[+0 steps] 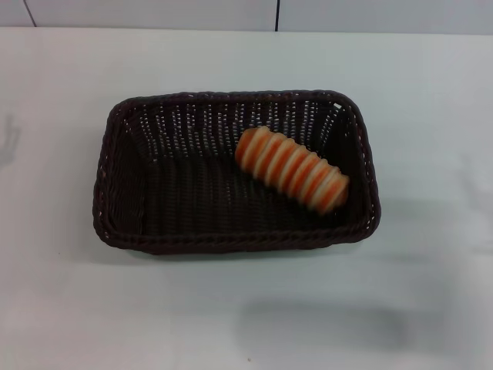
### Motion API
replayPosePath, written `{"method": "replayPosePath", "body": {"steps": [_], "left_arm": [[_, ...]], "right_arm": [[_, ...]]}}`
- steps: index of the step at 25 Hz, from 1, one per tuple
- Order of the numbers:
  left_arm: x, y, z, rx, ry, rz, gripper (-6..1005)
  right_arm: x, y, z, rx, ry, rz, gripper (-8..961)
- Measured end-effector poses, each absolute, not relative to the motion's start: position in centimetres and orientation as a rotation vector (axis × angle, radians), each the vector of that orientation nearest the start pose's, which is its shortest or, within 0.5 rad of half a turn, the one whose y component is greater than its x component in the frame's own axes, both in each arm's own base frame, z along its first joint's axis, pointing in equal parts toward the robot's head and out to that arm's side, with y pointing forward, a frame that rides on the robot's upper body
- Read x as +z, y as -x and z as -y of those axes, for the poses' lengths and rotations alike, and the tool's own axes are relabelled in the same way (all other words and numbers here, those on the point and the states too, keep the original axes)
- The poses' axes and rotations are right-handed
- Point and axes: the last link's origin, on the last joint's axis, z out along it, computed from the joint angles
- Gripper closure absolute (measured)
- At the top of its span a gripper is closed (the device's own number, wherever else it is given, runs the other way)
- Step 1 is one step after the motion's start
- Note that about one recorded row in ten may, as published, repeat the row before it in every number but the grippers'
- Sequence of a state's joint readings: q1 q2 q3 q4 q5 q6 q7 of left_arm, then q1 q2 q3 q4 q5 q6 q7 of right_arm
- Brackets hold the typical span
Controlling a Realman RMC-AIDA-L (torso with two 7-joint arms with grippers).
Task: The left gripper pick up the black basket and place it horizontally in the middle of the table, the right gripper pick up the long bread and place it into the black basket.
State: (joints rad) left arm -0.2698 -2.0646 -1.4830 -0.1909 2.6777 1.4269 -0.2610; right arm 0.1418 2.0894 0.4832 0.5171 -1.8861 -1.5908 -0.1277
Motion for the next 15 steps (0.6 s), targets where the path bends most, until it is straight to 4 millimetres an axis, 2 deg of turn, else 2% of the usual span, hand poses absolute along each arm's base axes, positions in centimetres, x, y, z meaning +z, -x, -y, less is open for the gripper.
{"method": "replayPosePath", "body": {"steps": [5, 7, 10, 15], "left_arm": [[6.7, 37.2, -27.3, -0.82, 1.17, 0.484, 206], [6.8, 37.6, -27.1, -0.792, 1.161, 0.482, 206], [6.6, 37.9, -26.9, -0.688, 1.179, 0.438, 205], [6.2, 37.9, -26.8, -0.562, 1.21, 0.358, 205]], "right_arm": [[1.2, -33.9, -20.5, 0.76, 1.037, -0.485, 106], [2.0, -34.8, -19.5, 0.726, 0.959, -0.493, 106], [2.3, -35.1, -18.7, 0.715, 0.925, -0.492, 106], [1.9, -34.7, -18.7, 0.723, 0.95, -0.484, 106]]}}
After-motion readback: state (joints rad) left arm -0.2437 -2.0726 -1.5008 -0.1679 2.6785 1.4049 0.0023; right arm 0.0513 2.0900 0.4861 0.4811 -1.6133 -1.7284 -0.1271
